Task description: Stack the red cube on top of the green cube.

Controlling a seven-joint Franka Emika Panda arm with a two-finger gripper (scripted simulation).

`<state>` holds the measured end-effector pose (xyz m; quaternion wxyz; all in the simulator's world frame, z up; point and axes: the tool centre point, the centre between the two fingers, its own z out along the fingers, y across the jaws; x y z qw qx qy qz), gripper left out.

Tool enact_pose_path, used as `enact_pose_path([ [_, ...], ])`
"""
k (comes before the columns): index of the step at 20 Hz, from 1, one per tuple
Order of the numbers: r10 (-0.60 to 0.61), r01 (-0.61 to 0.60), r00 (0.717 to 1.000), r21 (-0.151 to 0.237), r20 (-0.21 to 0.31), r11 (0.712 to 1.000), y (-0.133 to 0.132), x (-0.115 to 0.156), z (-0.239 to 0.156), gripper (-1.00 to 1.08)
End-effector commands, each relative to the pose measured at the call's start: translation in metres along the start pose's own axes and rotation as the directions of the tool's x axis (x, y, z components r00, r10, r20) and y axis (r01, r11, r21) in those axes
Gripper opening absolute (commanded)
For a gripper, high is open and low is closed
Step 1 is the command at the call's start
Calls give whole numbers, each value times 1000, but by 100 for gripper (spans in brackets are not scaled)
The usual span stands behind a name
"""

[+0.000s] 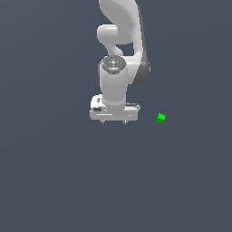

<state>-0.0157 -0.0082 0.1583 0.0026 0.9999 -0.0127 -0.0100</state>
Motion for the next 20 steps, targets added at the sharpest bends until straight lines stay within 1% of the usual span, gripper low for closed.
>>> enact_pose_path([
  [1,0,0,1000,0,0,1000,0,0,0,100],
  [6,6,-6,1000,0,0,1000,-2,-4,2,100],
  [11,27,-27,1000,1,-2,1000,-7,-16,8,100],
  [15,54,-54,999,2,-3,999,-15,-31,15,100],
  [20,103,-103,995,3,-6,995,-31,-59,29,100],
])
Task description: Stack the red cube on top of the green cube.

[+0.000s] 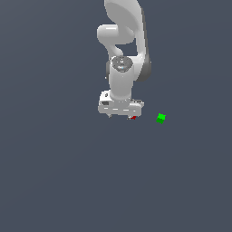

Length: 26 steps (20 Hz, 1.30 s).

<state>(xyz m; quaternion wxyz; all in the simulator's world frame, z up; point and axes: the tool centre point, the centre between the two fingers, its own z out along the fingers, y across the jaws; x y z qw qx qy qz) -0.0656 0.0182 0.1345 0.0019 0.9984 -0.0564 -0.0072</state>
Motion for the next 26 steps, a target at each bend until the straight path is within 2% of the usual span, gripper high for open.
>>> enact_pose_path([
  [1,27,-27,1000,1,-1,1000,-8,-16,8,100],
  [8,113,-113,994,4,-6,994,-35,-64,32,100],
  [14,171,-171,985,6,-10,985,-56,-95,50,100],
  [20,207,-207,978,7,-12,978,-72,-113,61,100],
  [26,222,-222,975,8,-13,975,-79,-120,65,100],
])
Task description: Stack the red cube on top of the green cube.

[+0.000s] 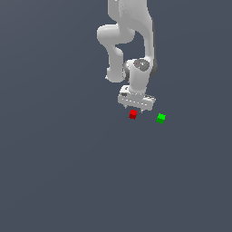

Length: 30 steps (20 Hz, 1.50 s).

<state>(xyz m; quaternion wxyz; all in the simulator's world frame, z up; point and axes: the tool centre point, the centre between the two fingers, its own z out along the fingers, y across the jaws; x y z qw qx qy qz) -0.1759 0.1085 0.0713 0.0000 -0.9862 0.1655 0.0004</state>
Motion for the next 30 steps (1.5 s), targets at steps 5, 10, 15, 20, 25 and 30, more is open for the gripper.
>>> enact_pose_path([
  [5,3,-3,1000,0,0,1000,-1,-1,2,100],
  [10,3,-3,1000,0,0,1000,-1,-2,12,100],
  [15,4,-4,1000,0,-1,1000,-1,-2,33,100],
  [20,5,-5,1000,0,-1,1000,-1,-2,47,100],
  [25,5,-5,1000,0,-1,1000,-1,-2,51,-100],
  [30,5,-5,1000,0,-1,1000,-1,-2,51,-100],
])
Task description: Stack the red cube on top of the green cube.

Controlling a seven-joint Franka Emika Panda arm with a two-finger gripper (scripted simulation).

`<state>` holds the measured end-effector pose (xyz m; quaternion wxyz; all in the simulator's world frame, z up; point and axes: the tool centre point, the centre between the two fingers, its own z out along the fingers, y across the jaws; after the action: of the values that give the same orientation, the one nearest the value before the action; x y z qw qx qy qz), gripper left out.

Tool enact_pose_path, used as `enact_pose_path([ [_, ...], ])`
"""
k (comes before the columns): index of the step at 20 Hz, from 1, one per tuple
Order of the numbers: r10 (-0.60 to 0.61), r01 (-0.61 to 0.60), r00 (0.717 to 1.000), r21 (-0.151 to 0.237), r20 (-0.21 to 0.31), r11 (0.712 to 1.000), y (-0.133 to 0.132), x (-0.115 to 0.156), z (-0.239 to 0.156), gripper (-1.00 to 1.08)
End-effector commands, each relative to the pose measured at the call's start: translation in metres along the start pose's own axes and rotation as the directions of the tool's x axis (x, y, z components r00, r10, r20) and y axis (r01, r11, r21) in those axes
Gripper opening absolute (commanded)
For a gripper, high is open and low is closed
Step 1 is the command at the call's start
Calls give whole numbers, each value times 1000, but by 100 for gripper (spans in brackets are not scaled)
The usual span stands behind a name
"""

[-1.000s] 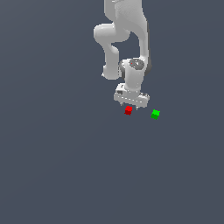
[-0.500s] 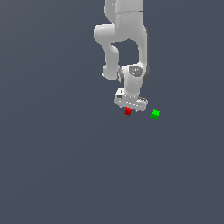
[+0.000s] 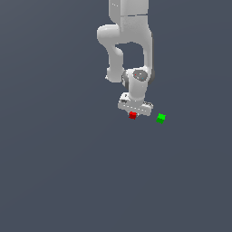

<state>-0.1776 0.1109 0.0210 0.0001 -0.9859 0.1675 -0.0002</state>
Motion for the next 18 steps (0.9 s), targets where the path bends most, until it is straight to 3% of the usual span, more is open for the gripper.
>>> enact_pose_path([
  [1,1,-1,1000,0,0,1000,0,0,1,-100],
  [10,0,0,1000,0,0,1000,0,0,-5,-100],
  [18,0,0,1000,0,0,1000,1,-1,-36,-100],
])
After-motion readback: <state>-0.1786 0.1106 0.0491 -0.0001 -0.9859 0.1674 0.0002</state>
